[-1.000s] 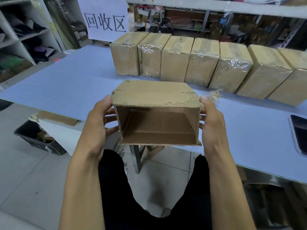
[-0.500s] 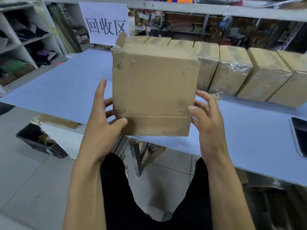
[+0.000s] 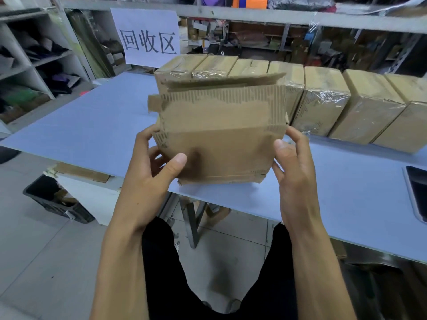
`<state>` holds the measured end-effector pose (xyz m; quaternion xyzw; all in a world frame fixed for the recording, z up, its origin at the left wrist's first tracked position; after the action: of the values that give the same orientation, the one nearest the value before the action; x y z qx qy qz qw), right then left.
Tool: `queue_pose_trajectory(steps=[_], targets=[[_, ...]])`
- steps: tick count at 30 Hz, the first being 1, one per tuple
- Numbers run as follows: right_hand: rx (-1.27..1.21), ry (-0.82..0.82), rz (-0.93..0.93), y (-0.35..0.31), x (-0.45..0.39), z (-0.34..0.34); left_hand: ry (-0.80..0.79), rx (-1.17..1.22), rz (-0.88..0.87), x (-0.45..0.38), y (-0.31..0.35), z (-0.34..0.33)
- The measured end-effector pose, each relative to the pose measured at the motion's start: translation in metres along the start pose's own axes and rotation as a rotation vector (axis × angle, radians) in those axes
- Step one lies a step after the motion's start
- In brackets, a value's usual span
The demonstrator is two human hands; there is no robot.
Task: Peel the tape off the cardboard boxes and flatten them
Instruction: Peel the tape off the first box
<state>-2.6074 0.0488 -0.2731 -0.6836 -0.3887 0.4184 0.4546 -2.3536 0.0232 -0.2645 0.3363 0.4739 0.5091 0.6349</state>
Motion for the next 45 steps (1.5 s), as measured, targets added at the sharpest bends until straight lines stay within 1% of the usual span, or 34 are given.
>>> queue_pose_trajectory(steps=[4, 7, 11, 14, 18, 21, 25, 28, 32, 36, 39, 43, 45], targets=[[-0.107, 0.003, -0.017, 0.001, 0.000, 0.000, 0.052, 0.083, -0.032, -0.001, 0.008, 0.003], [-0.188, 0.044, -0.040, 0.000, -0.001, 0.004, 0.095, 0.137, -0.028, -0.003, 0.006, 0.010], [-0.256, 0.126, -0.088, 0.001, 0.002, 0.009, 0.140, 0.250, -0.019, -0.001, 0.010, 0.014], [-0.275, 0.218, -0.090, -0.001, 0.005, 0.014, 0.162, 0.313, 0.039, 0.001, 0.009, 0.012], [-0.249, 0.270, -0.087, -0.004, 0.007, 0.016, 0.178, 0.250, 0.045, 0.002, 0.013, 0.007], [-0.261, 0.238, -0.114, -0.003, 0.006, 0.016, 0.143, 0.237, 0.019, 0.000, 0.015, 0.005], [-0.377, 0.133, -0.113, -0.004, 0.003, 0.012, 0.048, 0.214, -0.051, -0.004, 0.017, 0.001], [-0.423, 0.064, -0.107, -0.004, 0.001, 0.009, 0.018, 0.181, -0.104, -0.005, 0.020, 0.000], [-0.406, -0.030, -0.132, 0.000, -0.001, 0.006, 0.062, 0.144, -0.050, -0.007, 0.008, 0.008], [-0.368, -0.026, -0.123, 0.002, -0.003, 0.008, 0.097, 0.100, -0.023, -0.005, 0.005, 0.012], [-0.325, -0.026, -0.086, -0.002, -0.004, 0.009, 0.054, 0.092, -0.009, -0.004, 0.007, 0.006], [-0.158, -0.006, -0.038, -0.007, -0.003, 0.009, 0.016, 0.015, 0.030, -0.002, 0.010, -0.002], [-0.026, 0.012, -0.010, -0.010, -0.001, 0.008, 0.051, -0.041, 0.087, 0.000, 0.008, -0.003]])
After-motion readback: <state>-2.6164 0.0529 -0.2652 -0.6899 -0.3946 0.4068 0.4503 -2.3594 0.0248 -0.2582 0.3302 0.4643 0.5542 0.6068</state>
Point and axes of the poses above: each hand's wrist, its own x-axis away from the middle knuckle, its own z-axis out of the back of the hand, y = z × x, the point moved 10 cm from there along -x, towards the middle knuckle, and after that the axes turned 10 degrees about -x, right-handed, at the moved point
